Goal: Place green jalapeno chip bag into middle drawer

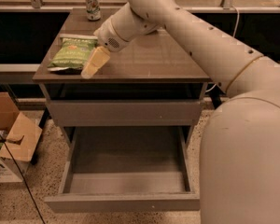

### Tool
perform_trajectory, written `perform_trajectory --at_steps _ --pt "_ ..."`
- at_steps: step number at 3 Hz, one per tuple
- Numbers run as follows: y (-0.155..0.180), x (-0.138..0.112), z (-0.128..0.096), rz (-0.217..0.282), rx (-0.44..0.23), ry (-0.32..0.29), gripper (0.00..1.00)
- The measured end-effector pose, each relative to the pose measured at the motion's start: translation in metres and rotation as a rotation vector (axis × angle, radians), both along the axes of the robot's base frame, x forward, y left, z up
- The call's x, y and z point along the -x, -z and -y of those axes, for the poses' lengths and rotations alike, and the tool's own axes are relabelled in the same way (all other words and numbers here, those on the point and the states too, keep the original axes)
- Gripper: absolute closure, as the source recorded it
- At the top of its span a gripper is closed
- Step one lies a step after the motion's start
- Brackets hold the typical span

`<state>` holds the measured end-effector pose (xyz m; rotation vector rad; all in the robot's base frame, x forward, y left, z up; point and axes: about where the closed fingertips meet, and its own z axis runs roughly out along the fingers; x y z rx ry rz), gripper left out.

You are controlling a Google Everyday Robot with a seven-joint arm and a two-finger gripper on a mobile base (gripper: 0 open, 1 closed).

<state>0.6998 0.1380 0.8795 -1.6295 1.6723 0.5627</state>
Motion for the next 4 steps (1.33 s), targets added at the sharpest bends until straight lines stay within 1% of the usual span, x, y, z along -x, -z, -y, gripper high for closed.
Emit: perform_trajectory --at_steps 1,2,3,4 --pt "0.005 -0.006 -0.024 -0.023 -0.016 -0.018 0.00" --pt "0.014 -0.007 -0.043 -0.055 -0.020 -0.041 0.00" --pt "0.024 -0.007 -0.062 -0.093 -0.023 -0.060 0.03" --pt "0.029 -0.008 -0.071 -0.111 -0.024 -0.069 0.26"
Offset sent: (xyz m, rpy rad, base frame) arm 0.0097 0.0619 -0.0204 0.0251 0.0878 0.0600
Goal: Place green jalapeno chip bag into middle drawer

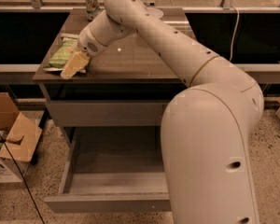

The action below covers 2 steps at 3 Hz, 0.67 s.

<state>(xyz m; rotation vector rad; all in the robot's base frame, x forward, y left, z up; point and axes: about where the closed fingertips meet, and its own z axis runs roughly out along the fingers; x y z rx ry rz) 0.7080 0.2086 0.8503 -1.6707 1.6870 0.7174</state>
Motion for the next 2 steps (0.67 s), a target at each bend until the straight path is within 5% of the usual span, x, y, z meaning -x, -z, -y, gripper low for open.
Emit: perform_trajectory --at_steps 2 --pt "0.0020 0.0018 0.0013 -0.014 -0.008 0.004 0.72"
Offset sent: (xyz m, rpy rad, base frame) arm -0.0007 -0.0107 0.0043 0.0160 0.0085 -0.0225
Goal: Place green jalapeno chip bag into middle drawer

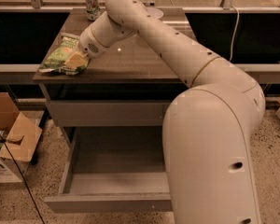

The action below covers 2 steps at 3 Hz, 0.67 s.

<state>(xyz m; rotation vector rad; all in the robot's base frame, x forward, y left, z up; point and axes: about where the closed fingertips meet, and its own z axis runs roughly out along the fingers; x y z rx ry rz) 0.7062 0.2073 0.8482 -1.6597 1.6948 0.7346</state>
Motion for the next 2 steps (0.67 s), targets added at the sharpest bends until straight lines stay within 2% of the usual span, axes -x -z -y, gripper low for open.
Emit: perform_trajectory --at_steps 1,2 --pt "0.0027 0.0027 0.0021 -0.006 0.003 0.003 0.96" --pt "-0.0040 0.0051 0.0089 0.011 -0.003 0.010 1.00"
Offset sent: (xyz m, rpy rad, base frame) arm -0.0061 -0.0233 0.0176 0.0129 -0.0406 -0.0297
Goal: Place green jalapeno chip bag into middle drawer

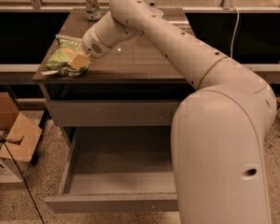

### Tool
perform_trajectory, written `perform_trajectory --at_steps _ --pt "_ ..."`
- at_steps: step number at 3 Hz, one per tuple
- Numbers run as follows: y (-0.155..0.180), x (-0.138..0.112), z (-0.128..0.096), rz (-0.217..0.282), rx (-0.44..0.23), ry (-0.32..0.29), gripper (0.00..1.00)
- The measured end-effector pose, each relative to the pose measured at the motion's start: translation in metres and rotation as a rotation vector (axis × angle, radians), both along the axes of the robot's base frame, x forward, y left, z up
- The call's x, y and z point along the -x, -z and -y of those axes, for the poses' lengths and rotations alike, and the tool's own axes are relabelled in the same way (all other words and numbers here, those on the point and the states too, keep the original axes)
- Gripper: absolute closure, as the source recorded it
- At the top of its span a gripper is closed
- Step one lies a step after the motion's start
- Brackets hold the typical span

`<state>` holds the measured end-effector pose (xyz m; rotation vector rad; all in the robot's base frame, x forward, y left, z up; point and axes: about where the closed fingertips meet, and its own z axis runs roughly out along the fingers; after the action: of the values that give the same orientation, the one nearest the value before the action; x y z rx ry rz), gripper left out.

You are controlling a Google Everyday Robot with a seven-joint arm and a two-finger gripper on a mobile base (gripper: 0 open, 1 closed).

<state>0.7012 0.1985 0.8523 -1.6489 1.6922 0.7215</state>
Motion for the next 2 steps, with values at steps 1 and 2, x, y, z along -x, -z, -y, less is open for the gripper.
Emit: perform_trajectory --at_steps 1,2 --pt "-0.015 0.008 0.016 0.022 -0.024 -0.001 1.00" --pt "-0.033 0.029 0.045 0.048 -0.071 -0.020 1.00"
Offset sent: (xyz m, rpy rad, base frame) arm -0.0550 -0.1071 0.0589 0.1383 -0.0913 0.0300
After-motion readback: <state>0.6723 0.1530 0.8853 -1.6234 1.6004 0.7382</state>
